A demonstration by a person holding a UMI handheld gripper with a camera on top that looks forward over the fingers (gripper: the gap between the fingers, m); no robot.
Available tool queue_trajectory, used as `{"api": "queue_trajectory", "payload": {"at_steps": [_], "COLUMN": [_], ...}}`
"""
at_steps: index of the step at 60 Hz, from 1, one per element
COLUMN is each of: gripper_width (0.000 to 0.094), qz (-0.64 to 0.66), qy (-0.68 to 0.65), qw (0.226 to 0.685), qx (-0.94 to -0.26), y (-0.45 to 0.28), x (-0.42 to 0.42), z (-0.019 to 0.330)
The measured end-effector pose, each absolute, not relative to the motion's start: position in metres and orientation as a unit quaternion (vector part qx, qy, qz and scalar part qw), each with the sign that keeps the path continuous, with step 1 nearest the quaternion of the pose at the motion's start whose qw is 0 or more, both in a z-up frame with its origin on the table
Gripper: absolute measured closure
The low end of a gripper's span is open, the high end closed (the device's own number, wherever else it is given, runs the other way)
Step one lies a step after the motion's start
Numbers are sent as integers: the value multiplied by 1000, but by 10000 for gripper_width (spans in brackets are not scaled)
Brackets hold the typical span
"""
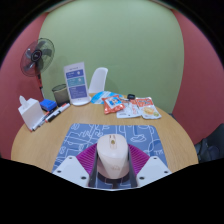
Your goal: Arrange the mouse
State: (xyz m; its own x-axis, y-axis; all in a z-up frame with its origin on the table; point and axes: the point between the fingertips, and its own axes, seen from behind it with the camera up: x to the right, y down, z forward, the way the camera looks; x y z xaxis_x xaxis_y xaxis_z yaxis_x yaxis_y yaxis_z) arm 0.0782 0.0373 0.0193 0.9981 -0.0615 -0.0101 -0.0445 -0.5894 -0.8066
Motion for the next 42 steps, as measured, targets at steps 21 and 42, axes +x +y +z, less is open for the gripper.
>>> {"api": "queue_trajectory", "payload": {"at_steps": [21,42], "gripper_width": [90,93], "qz": [-20,-62], "qy": [14,28], "qw": [441,484], "qx": [-897,-872], "y": [0,-111], "x": [75,47], "z": [48,167]}}
